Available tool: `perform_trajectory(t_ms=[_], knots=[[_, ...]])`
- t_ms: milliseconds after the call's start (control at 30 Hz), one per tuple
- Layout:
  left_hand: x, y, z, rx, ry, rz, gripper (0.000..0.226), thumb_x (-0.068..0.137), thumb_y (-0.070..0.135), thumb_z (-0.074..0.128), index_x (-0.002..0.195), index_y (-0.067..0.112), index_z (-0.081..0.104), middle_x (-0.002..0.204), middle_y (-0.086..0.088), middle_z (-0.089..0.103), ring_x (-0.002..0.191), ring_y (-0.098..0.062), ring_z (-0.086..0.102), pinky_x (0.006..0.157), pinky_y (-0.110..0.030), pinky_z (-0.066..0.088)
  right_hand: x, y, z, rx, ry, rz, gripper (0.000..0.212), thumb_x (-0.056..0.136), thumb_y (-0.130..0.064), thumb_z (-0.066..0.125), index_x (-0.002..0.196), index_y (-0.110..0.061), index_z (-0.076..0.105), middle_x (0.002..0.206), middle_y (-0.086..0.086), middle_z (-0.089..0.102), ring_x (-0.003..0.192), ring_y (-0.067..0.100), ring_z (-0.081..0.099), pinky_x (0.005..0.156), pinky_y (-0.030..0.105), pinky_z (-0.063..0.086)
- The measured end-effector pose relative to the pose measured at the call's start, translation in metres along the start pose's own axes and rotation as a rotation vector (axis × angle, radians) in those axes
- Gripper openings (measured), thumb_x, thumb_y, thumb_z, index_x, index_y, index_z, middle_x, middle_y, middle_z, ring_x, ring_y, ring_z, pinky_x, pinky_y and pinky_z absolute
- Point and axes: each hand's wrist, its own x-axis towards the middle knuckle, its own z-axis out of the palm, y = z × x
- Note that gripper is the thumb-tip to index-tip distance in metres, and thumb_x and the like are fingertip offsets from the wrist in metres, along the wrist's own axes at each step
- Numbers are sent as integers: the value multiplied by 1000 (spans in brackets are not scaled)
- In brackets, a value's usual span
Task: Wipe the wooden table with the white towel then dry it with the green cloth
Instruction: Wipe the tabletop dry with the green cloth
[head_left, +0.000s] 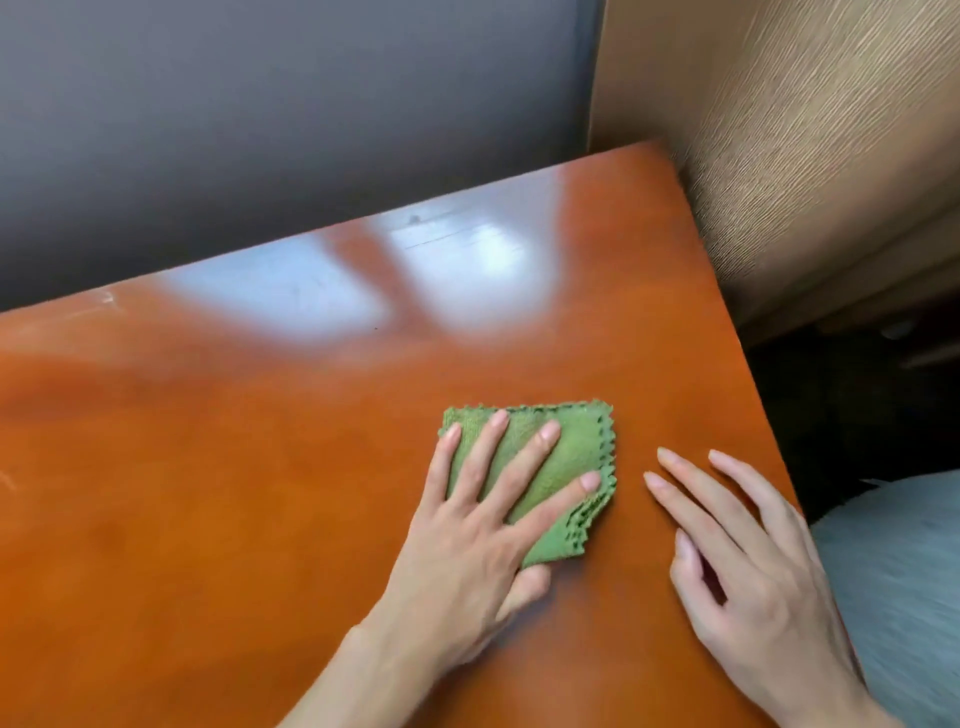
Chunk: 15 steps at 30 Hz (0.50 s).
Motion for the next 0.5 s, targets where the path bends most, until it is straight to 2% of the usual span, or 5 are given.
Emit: perform_trajectory(t_ms=[100,200,300,400,500], knots=[[-46,-20,5,11,-29,7,86,78,46,49,158,40,19,167,-3,16,152,-38,14,116,-61,18,4,-5,-3,19,-16,32,48,95,-24,42,142,-21,52,151,-4,48,140,26,43,114,44,34],[-57,-70,10,0,7,-112,77,83,46,47,156,41,24,165,-4,23,150,-39,22,116,-61,22,21,-16,-4,83,-1,76,50,96,-27,43,145,-18,50,155,-1,44,145,22,36,121,39,30],[-39,-130,9,-11,88,-279,63,93,45,38,155,39,25,162,-8,31,146,-41,29,116,-61,22,64,-30,3,80,36,97,51,97,-26,45,147,-17,49,158,1,40,149,22,31,121,41,26],[-2,-181,4,-7,104,-369,58,98,46,30,155,34,25,159,-13,34,143,-44,31,114,-64,24,117,-38,17,47,117,150,51,97,-25,46,148,-16,48,159,5,39,149,26,28,121,36,17],[39,-206,-3,-47,69,-402,62,98,47,23,151,21,40,159,-15,34,142,-48,30,112,-66,22,143,-40,33,-26,178,248,49,100,-28,42,148,-17,48,158,5,40,148,26,30,122,37,15]])
